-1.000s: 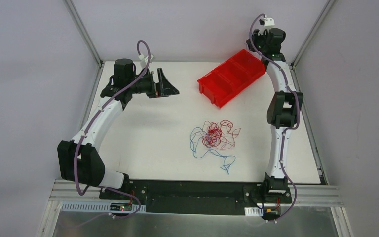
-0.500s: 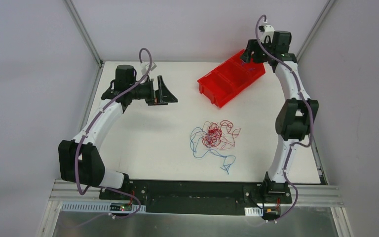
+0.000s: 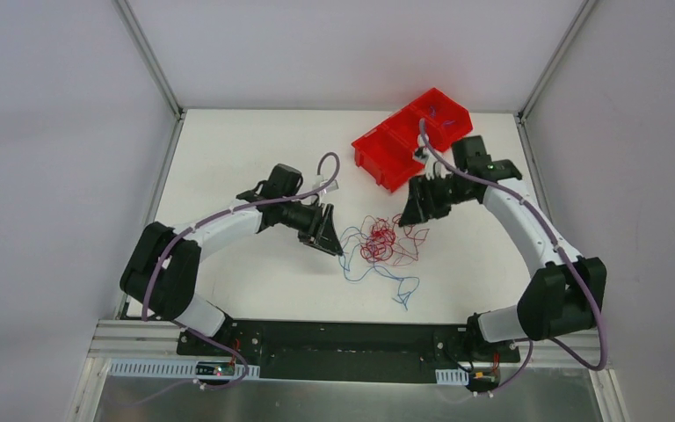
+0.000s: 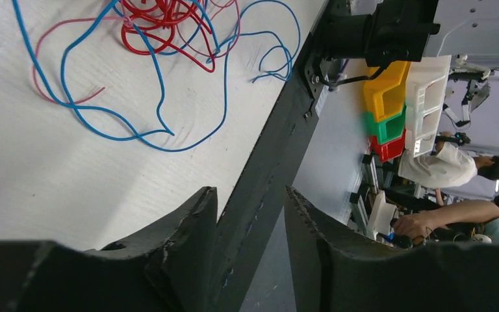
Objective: Untangle the cables
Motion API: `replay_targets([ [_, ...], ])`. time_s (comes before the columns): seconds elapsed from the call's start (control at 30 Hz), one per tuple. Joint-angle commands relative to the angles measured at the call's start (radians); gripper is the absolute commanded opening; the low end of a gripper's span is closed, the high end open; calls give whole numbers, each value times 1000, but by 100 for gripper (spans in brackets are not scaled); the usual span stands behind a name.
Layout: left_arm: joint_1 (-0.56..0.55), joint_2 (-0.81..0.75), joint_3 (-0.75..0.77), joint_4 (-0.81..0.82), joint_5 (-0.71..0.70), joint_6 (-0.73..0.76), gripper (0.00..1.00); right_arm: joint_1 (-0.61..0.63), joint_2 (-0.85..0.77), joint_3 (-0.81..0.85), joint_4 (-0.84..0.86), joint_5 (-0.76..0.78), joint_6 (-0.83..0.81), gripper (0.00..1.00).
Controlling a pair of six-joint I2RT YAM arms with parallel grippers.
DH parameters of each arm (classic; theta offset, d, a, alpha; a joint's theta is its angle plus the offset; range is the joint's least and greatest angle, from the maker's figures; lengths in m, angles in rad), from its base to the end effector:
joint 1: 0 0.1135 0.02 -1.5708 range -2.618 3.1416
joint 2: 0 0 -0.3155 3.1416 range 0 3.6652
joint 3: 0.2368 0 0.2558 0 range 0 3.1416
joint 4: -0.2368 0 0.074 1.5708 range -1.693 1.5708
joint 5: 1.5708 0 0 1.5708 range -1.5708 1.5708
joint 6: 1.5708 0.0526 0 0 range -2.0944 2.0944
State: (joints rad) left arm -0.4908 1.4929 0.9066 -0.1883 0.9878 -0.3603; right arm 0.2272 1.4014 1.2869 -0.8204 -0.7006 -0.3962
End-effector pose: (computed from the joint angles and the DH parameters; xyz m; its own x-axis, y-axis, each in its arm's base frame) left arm 0.2522 -0.1845 0.2684 -0.8543 0.2365 -0.4630 0.5178 0.3074 -0.7984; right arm 0.2735 0.0980 0.3638 -0.5127 -0.4213 -0.7481 -0.8055 0.5376 0.2493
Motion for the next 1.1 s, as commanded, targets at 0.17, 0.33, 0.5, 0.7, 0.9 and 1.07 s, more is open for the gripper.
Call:
replay_targets([
  [0.17, -180, 5, -112, 304, -28, 78, 40, 91, 43, -205, 68, -37, 117, 47],
  [0.33, -264, 51, -78, 258, -150, 258, 51, 93, 158, -192, 168, -15, 186, 39],
  [0.5, -332, 134, -9, 222, -218, 395, 63, 115, 264, -143, 223, -5, 243, 36],
  [0.7, -417, 206, 23, 211, -338, 485, 70, 146, 333, -143, 288, 37, 276, 36],
  [0.9, -422, 212, 84, 142, -325, 485, 31, 147, 405, -134, 296, 89, 272, 34],
  [1.07, -415, 28, 258, -172, -244, 474, 0, 148, 437, -129, 291, 136, 265, 33],
])
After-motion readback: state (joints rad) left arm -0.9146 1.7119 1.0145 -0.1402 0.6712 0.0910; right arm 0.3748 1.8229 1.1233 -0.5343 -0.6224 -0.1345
